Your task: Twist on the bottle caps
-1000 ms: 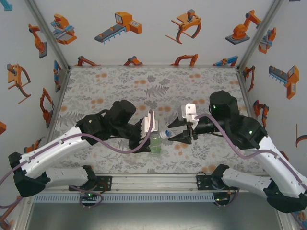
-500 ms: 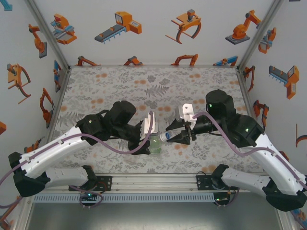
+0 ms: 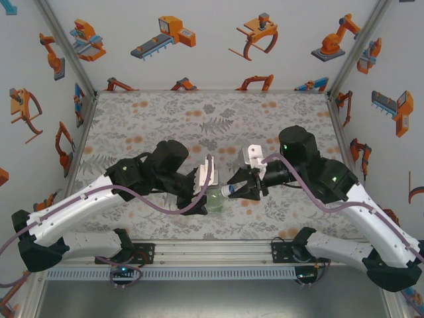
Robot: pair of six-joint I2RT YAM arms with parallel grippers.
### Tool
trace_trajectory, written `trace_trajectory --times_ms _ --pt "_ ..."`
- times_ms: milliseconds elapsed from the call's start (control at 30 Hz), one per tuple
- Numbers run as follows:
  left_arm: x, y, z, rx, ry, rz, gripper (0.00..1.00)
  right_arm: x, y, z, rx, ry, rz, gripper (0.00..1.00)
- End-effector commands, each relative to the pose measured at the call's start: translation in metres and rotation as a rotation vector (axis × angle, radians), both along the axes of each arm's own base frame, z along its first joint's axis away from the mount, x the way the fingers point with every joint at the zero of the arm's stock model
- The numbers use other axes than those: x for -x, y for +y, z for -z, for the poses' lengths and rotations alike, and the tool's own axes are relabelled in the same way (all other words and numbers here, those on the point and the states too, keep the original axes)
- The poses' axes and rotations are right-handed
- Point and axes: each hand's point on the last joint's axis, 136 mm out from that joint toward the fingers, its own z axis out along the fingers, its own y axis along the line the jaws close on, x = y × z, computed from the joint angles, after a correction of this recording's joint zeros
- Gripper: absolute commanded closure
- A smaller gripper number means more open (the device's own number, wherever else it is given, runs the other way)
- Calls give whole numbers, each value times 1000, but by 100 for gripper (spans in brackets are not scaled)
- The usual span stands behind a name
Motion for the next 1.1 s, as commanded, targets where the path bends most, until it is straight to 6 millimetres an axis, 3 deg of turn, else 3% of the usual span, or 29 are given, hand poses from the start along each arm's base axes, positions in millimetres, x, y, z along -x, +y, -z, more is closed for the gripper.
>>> trace_trajectory --times_ms 0,433,567,667,767,933,1067 --pt "5 0 -25 70 -33 28 99 0 1 -1 -16 6 0 63" --pt "4 0 -24 70 -35 25 99 -5 1 2 -11 18 35 63" --pt "3 0 -22 65 -36 21 99 -5 2 -2 -23 17 34 81" --pt "-1 0 -18 51 -46 1 99 -6 2 -5 -35 58 56 90" --pt "-10 1 -12 27 -68 -43 99 -15 3 -8 -64 165 143 100" --pt "-19 1 -7 6 -97 -81 99 -52 1 -12 -177 549 453 100" --pt "-24 1 -6 8 -115 -101 99 -73 -10 2 -190 871 695 100"
